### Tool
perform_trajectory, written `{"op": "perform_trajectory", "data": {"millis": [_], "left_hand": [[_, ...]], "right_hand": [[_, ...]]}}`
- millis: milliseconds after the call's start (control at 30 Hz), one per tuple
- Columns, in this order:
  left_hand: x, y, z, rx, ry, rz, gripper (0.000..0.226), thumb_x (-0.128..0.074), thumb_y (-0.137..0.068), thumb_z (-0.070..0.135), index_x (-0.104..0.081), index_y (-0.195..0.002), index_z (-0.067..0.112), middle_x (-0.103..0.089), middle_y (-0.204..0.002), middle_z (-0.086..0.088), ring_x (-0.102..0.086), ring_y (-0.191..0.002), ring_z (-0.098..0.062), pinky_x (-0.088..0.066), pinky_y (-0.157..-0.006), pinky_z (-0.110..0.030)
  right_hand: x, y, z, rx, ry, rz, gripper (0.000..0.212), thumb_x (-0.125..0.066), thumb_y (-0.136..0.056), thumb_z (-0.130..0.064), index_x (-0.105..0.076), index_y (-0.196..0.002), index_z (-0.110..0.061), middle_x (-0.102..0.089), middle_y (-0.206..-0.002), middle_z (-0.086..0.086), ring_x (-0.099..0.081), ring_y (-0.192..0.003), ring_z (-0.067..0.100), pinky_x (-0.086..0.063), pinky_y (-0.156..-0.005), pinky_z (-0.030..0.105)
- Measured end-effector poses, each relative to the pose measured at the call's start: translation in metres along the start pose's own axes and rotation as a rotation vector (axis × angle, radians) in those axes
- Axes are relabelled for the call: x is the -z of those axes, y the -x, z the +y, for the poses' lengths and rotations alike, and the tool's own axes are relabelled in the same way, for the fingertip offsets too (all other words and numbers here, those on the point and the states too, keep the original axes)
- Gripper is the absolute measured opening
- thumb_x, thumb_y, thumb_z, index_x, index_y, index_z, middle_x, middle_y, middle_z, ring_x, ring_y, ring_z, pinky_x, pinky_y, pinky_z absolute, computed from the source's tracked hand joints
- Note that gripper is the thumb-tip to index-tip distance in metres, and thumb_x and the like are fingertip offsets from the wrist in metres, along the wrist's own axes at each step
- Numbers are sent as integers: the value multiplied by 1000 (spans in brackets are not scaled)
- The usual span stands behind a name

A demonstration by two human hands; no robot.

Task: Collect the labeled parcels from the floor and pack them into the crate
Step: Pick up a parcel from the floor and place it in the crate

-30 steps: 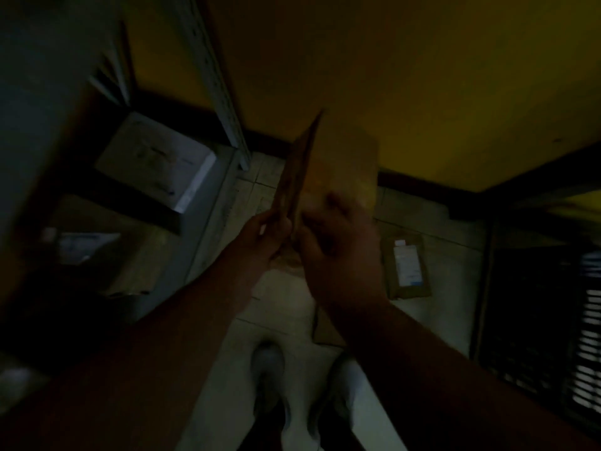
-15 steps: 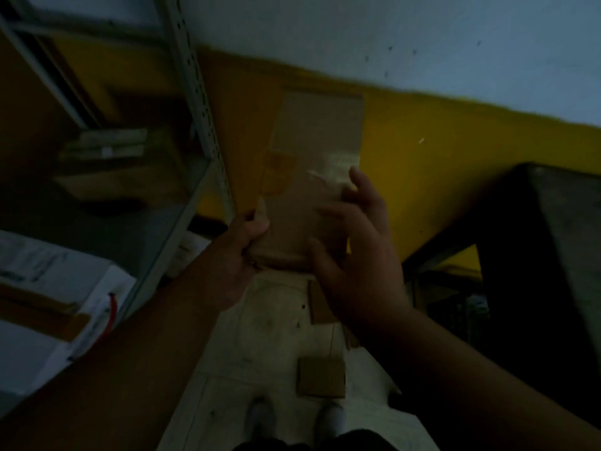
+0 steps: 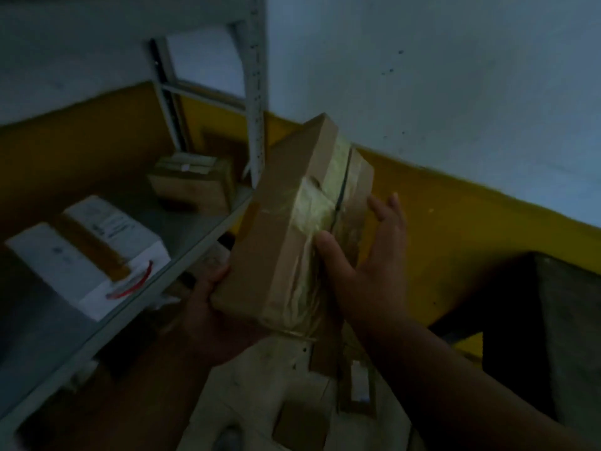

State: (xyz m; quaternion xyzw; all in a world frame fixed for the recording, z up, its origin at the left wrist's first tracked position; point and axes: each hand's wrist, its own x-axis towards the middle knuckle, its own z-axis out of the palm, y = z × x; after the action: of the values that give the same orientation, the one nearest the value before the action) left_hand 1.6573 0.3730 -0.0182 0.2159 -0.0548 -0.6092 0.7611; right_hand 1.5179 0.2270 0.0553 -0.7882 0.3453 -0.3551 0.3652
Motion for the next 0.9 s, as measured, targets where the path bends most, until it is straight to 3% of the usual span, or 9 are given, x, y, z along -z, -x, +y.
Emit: {"op": "perform_trajectory", "data": {"millis": [33,133,200,300,433,567,667,800,900], "left_hand": [[-4,8,-15,-51,16,-32,55,-55,-92,40,-57,-136,7,-59,-133,-22,-55,-122,-41,-36,-105,-55],[-10,38,-57,-241,1,47,52,-77,-74,44,-72,-118,16,-70,-119,-12,-66,-110,-33,-51,-92,-49],[-14,59,-74,-274,-46,54,53,-65,-83,49,-68,-125,17,-65,-129,-12,-59,-121,-33,-44,-102,-54],[-14,109,-84,-269,-114,203,55,-66,-80,46,-67,-126,15,-65,-128,-15,-61,-118,-36,-46,-95,-57],[-19,158,-85,-389,-287,554,40,-53,-92,46,-75,-112,19,-73,-110,-13,-71,-98,-30,-57,-74,-44],[-33,193,-107,-518,-618,931,27,-52,-97,46,-69,-110,30,-72,-114,-6,-69,-101,-21,-56,-84,-45],[-27,250,-122,-635,-843,1108,22,-51,-99,32,-65,-116,31,-70,-113,-2,-70,-98,-17,-58,-84,-44],[-4,372,-150,-745,-576,1208,31,-45,-98,47,-70,-96,29,-74,-97,-1,-73,-80,-6,-56,-70,-31],[22,482,-186,-759,-310,1130,47,-46,-89,67,-75,-104,32,-75,-108,-5,-72,-99,-21,-57,-80,-40]], "right_hand": [[9,3,1,-38,-27,-47,98,-56,-66,-84,-20,-147,-41,-9,-160,-21,-10,-146,3,-23,-114,37],[26,16,-3,-230,-361,-322,113,-72,-56,-79,-23,-149,-39,-38,-150,-20,-46,-132,8,-47,-99,36],[25,23,-6,-381,-620,-567,88,-79,-65,-62,-50,-139,-25,-69,-123,-9,-69,-104,14,-58,-77,33],[15,43,-13,-516,-832,-828,61,-77,-74,-44,-62,-126,-16,-76,-106,4,-73,-94,23,-60,-69,34],[3,85,-21,-370,-895,-939,57,-76,-79,-37,-57,-131,-23,-72,-116,2,-70,-105,22,-59,-81,39],[-5,133,-30,-240,-776,-882,57,-76,-79,-41,-53,-131,-40,-71,-116,-11,-69,-104,14,-58,-87,44],[-16,189,-47,-37,-604,-873,52,-70,-83,-43,-47,-130,-47,-67,-114,-18,-66,-100,-2,-57,-82,30],[-43,310,-85,163,-500,-913,51,-63,-86,-45,-39,-131,-51,-63,-111,-25,-61,-95,-12,-47,-68,4],[-60,418,-114,253,-452,-1034,61,-61,-86,-46,-32,-140,-49,-61,-123,-16,-61,-106,-2,-51,-77,13]]}}
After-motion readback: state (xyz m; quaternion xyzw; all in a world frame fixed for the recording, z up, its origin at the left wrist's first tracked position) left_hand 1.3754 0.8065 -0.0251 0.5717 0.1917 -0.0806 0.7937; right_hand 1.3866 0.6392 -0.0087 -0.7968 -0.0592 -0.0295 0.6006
